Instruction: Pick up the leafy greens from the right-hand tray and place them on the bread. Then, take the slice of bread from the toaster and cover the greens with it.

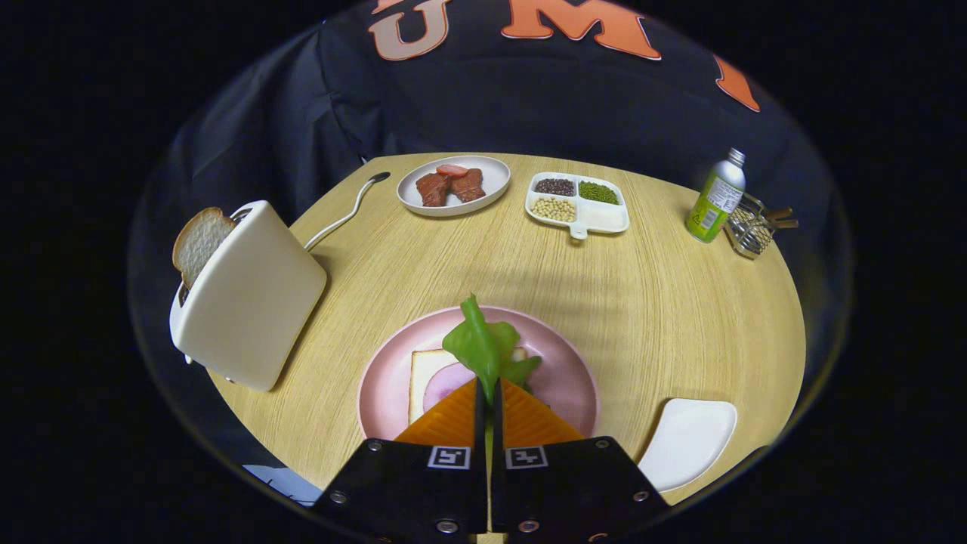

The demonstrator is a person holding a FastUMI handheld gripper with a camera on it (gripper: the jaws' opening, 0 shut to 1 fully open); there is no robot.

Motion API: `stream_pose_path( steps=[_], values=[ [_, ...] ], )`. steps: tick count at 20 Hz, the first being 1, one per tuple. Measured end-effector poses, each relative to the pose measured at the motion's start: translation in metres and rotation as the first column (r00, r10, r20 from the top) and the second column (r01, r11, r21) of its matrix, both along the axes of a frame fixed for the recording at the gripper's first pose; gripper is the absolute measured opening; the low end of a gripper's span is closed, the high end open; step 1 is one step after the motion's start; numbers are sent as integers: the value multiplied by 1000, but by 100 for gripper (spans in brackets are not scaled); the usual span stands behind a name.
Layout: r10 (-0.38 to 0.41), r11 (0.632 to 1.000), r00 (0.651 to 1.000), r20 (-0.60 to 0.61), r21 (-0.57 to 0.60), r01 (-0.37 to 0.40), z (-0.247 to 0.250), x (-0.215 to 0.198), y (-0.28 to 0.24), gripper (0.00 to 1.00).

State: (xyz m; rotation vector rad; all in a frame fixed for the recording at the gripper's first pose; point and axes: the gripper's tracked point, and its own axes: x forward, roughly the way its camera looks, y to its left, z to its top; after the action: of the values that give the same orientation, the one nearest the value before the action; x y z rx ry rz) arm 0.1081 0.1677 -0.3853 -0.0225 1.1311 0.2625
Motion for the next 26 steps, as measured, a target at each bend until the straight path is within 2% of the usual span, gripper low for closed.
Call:
stream_pose_path(
  steps=[6,10,12,16,18,22,26],
  values=[
    [52,997,998,-46,-60,-54,-21,-9,16,6],
    [63,994,997,-35,-92,-66,-17,-5,13,13],
    [79,992,996,-34,-97,-82,-11,-5,13,21],
    [90,994,996,-19,-67,-91,16,-1,26,42],
    [106,993,994,22,-51,-105,43,6,36,48],
    [108,992,993,40,62,-110,92,9,79,62],
    [129,987,989,69,84,-135,135,18,111,75]
  ],
)
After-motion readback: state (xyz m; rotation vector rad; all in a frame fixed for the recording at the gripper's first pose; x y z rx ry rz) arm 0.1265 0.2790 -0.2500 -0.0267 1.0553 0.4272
